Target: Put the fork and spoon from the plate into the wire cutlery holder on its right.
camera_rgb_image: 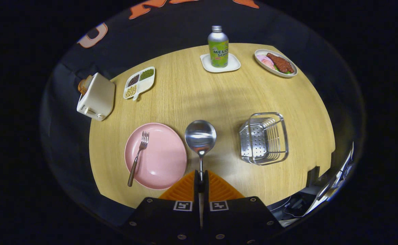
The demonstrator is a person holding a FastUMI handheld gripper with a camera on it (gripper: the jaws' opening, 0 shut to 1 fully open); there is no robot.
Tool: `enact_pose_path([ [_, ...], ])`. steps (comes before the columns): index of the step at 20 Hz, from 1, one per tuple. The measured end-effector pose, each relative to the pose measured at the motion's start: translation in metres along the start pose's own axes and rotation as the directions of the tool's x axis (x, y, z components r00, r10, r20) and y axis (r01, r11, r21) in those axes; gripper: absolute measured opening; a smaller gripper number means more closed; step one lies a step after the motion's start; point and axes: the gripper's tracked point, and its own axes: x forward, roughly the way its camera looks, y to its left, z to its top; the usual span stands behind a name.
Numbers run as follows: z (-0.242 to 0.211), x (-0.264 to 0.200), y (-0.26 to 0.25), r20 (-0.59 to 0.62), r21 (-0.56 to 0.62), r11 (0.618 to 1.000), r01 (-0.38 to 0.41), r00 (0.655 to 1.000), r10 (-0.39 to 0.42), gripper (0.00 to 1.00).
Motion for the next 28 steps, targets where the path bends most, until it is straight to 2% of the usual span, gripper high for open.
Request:
enact_pose_path([
  [2, 0.004, -0.006, -0.029, 0.0, -0.006, 1.0, 0.03, 1.0, -0.03, 0.04],
  [5, 0.004, -0.01, -0.059, -0.055, 0.005, 0.999, 0.031, 0.998, -0.031, 0.04],
  [9, 0.009, -0.004, -0.083, -0.142, 0.001, 1.0, 0.021, 0.99, -0.021, 0.04],
  [12, 0.012, 0.001, -0.089, -0.204, -0.044, 0.999, 0.008, 0.979, -0.017, 0.04],
  [19, 0.015, 0.015, -0.094, -0.37, -0.161, 0.986, -0.039, 0.929, -0.024, 0.05],
  [24, 0.024, 0.027, -0.096, -0.461, -0.162, 0.985, -0.055, 0.887, -0.026, 0.06],
  [28, 0.042, 0.039, -0.103, -0.407, -0.182, 0.983, -0.005, 0.91, -0.071, 0.08],
])
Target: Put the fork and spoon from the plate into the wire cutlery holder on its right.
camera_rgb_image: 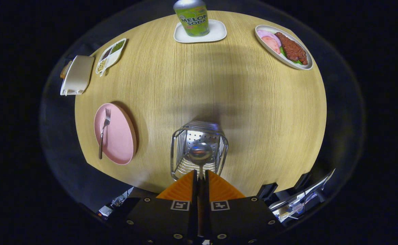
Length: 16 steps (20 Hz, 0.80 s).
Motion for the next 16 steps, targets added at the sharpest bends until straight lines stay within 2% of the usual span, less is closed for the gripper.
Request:
enact_pose_path([
  [2, 0.005, -0.001, 0.002, 0.036, 0.009, 1.0, -0.009, 0.999, 0.009, 0.08],
  [8, 0.012, -0.024, 0.011, 0.18, 0.083, 0.995, -0.046, 0.983, 0.031, 0.17],
  [11, 0.009, -0.042, 0.029, 0.258, 0.095, 0.991, -0.097, 0.964, 0.069, 0.28],
  [14, 0.006, -0.059, 0.064, 0.339, 0.054, 0.984, -0.167, 0.93, 0.14, 0.39],
  [15, 0.005, -0.062, 0.077, 0.353, 0.043, 0.98, -0.192, 0.921, 0.165, 0.49],
  [16, 0.002, -0.064, 0.092, 0.362, 0.036, 0.975, -0.221, 0.912, 0.194, 0.54],
])
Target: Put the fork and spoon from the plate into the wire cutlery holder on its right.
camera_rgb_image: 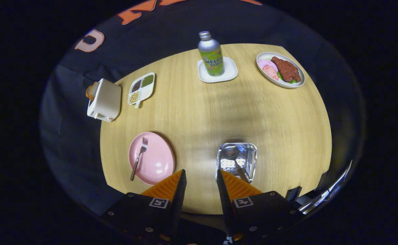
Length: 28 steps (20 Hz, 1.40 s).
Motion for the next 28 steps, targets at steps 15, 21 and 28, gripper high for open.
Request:
enact_pose_path([
  [15, -0.058, 0.083, 0.153, -0.146, -0.014, 0.997, -0.074, 0.987, 0.071, 0.91],
  [21, -0.066, 0.136, 0.187, -0.189, 0.033, 0.999, -0.028, 0.981, 0.033, 0.91],
  [28, -0.073, 0.177, 0.194, -0.204, 0.069, 0.994, 0.084, 0.977, -0.069, 0.89],
])
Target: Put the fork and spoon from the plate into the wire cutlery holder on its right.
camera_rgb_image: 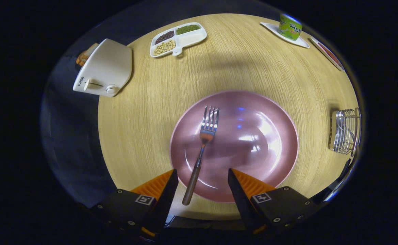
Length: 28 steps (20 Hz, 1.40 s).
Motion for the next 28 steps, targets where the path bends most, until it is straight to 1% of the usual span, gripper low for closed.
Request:
enact_pose_path([
  [2, 0.003, 0.009, -0.003, 0.012, 0.016, 0.999, 0.044, 0.999, -0.044, 0.82],
  [3, 0.005, 0.012, -0.005, 0.022, 0.02, 0.998, 0.06, 0.998, -0.061, 0.75],
  [4, 0.005, 0.015, -0.004, 0.027, 0.025, 0.997, 0.067, 0.997, -0.067, 0.71],
  [5, 0.005, 0.017, -0.002, 0.023, 0.028, 0.997, 0.066, 0.998, -0.067, 0.57],
  [7, 0.005, 0.02, 0.002, 0.032, 0.029, 0.998, 0.064, 0.997, -0.065, 0.45],
  [8, 0.004, 0.022, 0.001, 0.034, 0.019, 0.997, 0.076, 0.997, -0.076, 0.39],
  [9, 0.002, 0.023, 0.0, 0.03, 0.019, 0.996, 0.086, 0.996, -0.087, 0.29],
  [10, 0.001, 0.026, -0.001, 0.028, 0.016, 0.995, 0.097, 0.995, -0.097, 0.24],
  [11, 0.002, 0.026, 0.0, 0.034, 0.018, 0.995, 0.098, 0.995, -0.098, 0.14],
  [13, 0.003, 0.024, -0.004, 0.05, 0.004, 0.995, 0.095, 0.994, -0.095, 0.08],
  [15, 0.007, 0.018, -0.006, 0.07, -0.015, 0.997, 0.081, 0.994, -0.079, 0.05],
  [18, 0.01, 0.003, -0.017, 0.091, -0.025, 0.998, 0.061, 0.994, -0.058, 0.04],
  [20, 0.011, -0.009, -0.031, 0.099, -0.018, 0.998, 0.06, 0.993, -0.058, 0.04],
  [23, 0.008, -0.033, -0.057, 0.106, -0.002, 0.999, 0.048, 0.993, -0.048, 0.04],
  [28, 0.008, -0.078, -0.116, 0.14, -0.003, 0.998, 0.07, 0.988, -0.069, 0.04],
])
